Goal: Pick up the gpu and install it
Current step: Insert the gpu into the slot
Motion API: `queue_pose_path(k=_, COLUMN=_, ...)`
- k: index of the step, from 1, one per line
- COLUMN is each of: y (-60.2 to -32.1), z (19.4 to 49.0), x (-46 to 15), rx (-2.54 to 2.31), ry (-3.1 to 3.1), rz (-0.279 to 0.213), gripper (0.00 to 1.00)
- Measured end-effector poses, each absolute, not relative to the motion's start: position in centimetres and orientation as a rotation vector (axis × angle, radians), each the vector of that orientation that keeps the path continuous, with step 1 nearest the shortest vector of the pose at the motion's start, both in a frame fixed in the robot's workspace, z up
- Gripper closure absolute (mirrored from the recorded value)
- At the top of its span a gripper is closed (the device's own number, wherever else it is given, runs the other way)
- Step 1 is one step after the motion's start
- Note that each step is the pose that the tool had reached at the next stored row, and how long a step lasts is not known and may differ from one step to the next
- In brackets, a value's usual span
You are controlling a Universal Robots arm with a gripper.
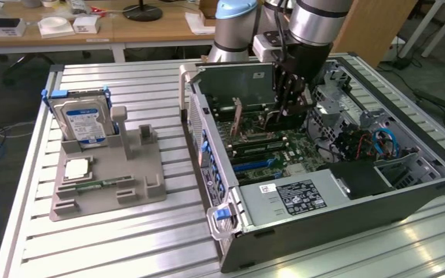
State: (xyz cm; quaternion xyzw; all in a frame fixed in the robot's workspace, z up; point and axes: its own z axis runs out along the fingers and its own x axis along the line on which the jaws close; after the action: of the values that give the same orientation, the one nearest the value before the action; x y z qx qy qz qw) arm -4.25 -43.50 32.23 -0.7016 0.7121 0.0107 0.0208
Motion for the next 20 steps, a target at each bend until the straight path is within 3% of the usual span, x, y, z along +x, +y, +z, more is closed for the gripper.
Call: queue_pose_path(k=20, y=-45.3, z=31.6, x=-4.3, rx=-2.185, ry=2.218, rz=0.011, gripper=0.74)
